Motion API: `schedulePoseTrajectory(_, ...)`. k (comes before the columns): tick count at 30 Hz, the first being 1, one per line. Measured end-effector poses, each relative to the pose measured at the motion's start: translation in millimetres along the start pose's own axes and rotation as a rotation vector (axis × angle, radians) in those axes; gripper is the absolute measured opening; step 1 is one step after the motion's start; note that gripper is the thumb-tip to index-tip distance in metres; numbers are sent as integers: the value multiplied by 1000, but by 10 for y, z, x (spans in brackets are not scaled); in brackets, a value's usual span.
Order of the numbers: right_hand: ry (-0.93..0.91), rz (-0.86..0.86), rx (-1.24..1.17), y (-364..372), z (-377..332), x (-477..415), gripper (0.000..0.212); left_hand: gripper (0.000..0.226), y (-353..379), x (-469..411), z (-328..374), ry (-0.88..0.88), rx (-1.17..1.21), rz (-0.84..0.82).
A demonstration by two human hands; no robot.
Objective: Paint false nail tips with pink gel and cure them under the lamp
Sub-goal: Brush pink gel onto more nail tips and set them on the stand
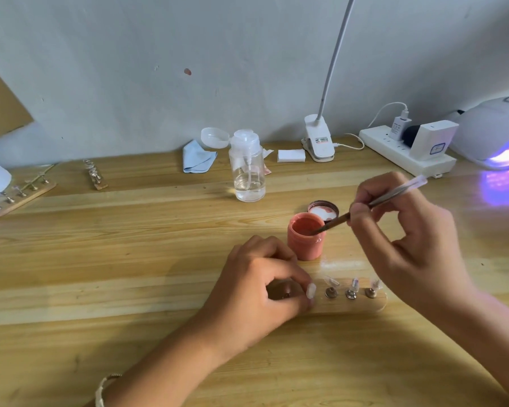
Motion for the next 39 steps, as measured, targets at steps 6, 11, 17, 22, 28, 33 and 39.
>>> schedulePoseTrajectory(6, -16, -40, 72, 62, -18, -1, 7, 8, 16, 17, 73, 220, -221, 41)
schedulePoseTrajectory(11, 2, -83, 146, 104, 12, -4, 12, 6, -25, 19, 103, 266, -148, 106)
schedulePoseTrajectory(17, -10, -130, 226, 143, 38, 6, 6, 5, -140, 36, 91, 195, 45, 271)
schedulePoseTrajectory(22, -17, -151, 235, 142, 31, 3, 6, 3, -181, 24, 65, 135, 168, 315)
schedulePoseTrajectory(28, 22, -88, 171, 94, 51, -12, 5, 9, -207, 20, 15, 77, 259, 340)
schedulePoseTrajectory(33, 141, 12, 18, 32, 115, -43, 9, 10, -220, 16, -31, 15, 279, 358)
schedulePoseTrajectory(39, 279, 129, -220, -29, 176, -99, 8, 10, -224, 1, -81, -31, 339, 352)
Point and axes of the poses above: each hand's wrist, its own x-axis away from the middle knuckle, its own y-axis out of the palm, z = x × y, the point moved 2 cm from there along -x, towards the middle knuckle, and after that the axes turned 14 degrees about x, right-handed, at the moved point
